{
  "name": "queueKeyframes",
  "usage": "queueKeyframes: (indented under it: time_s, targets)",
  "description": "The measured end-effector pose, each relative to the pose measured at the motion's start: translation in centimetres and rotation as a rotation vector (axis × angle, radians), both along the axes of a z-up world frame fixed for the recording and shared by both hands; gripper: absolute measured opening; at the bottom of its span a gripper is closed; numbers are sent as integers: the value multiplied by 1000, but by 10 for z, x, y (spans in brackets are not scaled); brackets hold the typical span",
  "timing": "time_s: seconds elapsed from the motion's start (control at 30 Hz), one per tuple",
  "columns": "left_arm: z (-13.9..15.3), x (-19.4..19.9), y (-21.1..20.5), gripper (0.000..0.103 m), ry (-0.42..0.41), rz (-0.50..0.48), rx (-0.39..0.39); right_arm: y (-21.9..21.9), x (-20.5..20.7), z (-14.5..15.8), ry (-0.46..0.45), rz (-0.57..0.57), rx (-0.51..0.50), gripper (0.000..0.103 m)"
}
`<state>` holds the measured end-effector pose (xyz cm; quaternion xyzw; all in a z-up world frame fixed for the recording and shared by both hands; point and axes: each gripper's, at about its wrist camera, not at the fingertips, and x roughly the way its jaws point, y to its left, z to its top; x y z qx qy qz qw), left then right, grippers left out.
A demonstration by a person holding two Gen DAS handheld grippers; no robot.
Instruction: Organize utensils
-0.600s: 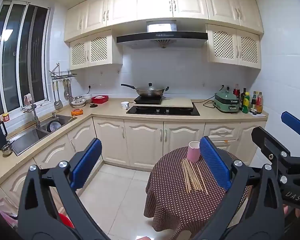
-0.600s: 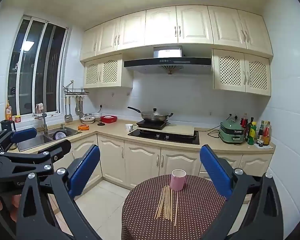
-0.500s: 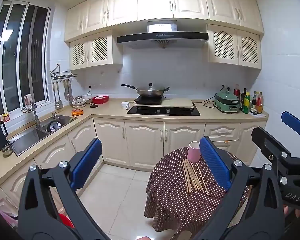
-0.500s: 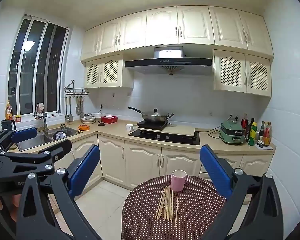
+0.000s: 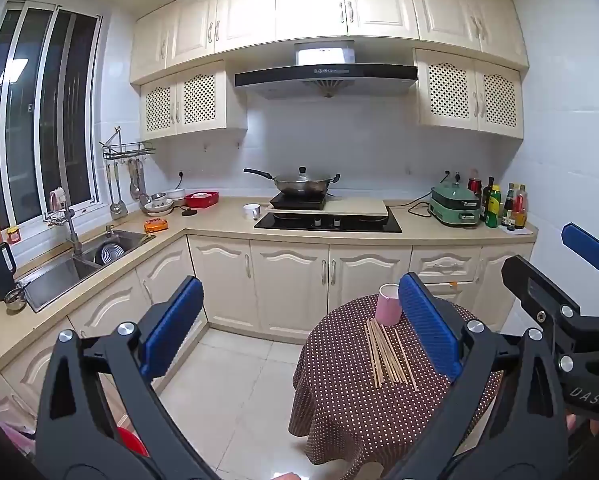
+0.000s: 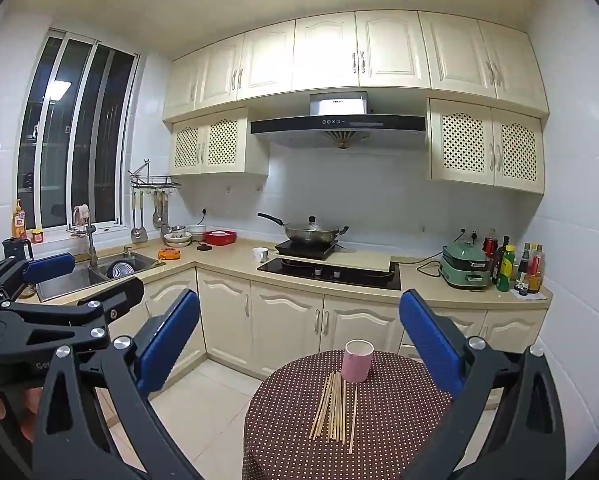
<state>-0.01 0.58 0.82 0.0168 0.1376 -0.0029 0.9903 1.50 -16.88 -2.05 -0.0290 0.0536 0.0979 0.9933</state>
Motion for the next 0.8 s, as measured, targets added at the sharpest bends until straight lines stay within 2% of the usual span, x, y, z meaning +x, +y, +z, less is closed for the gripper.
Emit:
queueKeyframes:
  time_s: [0.8]
  targets:
    - [-3, 4, 7, 96, -3, 1, 2, -4, -3, 3, -5, -11, -3, 96]
